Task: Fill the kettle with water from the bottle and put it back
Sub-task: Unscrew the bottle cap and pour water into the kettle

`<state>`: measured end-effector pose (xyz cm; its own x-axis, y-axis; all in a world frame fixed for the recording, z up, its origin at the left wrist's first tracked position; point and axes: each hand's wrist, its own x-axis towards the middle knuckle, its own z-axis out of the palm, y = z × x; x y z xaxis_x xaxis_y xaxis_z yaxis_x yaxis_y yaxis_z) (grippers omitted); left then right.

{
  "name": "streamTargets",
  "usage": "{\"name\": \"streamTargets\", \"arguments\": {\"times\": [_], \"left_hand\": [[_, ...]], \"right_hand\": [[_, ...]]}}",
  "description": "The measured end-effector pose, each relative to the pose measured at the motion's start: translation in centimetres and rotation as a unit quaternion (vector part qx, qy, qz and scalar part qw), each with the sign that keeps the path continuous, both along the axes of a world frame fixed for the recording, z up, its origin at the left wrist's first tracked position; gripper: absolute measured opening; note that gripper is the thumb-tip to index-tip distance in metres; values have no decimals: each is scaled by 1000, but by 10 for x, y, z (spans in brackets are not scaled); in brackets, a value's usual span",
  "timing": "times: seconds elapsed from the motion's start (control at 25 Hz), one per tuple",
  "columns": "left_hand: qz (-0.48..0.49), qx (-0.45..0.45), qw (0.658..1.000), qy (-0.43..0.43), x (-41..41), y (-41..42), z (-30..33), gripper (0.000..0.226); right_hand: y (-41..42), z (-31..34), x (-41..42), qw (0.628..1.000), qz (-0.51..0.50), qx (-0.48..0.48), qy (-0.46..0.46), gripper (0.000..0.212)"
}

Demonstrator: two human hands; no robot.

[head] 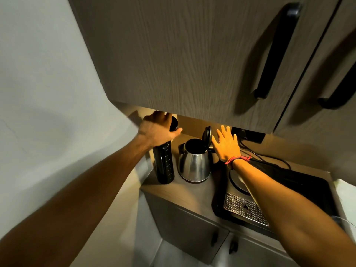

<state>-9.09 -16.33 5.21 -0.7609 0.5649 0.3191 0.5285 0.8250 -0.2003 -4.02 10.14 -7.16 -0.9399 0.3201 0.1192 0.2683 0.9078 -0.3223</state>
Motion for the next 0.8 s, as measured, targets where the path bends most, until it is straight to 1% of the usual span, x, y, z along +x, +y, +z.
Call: {"name": "streamTargets", "arguments": {"times": [0.04,0.08,0.12,0.16,0.2,0.24,0.32,0.4,0.48,0.52,0.56,0.6,0.64,0.68,0.72,0.76,0.8], "left_hand": [[-79,-2,997,-7,12,8,-14,75],[-152,-25,986,-56,27,16,-35,73],[-198,-65,971,-116,45,23,-62,70],[-212,-105,957,-167,60,29,-94,68],[-200,-125,950,-206,72,32,-126,68],[-165,-127,949,-237,80,35,-154,68],[-91,-115,951,-272,88,36,-192,72],[-33,-100,950,-293,91,35,-207,77],[-5,-71,951,-300,93,34,-212,78],[-6,-50,960,-277,94,33,-211,76],[-25,-29,974,-225,93,31,-206,72],[-60,-8,987,-149,91,28,-197,68],[-102,26,992,-64,87,25,-186,65],[-134,72,988,14,82,22,-169,62],[-139,119,981,69,75,17,-147,62],[-115,169,973,105,68,11,-124,64],[-72,220,965,122,60,3,-106,69]], "right_hand": [[1,0,-1,1000,0,12,-11,65],[2,-2,0,1000,-1,22,-22,65],[2,-3,1,999,-3,27,-30,66],[2,-3,1,999,-4,32,-34,66],[2,-4,3,999,-5,38,-36,66],[2,-4,3,998,-6,42,-37,67],[1,-3,3,999,-11,40,-36,69],[-2,-2,3,999,-21,23,-38,70],[-3,-2,4,999,-25,20,-43,70],[-3,-2,5,998,-27,22,-44,70],[-3,-2,6,998,-27,24,-44,70],[-2,-2,6,998,-27,25,-44,70],[-2,-2,7,998,-25,27,-43,70],[-2,-2,7,999,-22,29,-40,70],[-2,-2,7,999,-19,28,-40,70],[-1,-2,6,999,-17,26,-40,70],[-2,-1,6,999,-14,25,-42,70]]}}
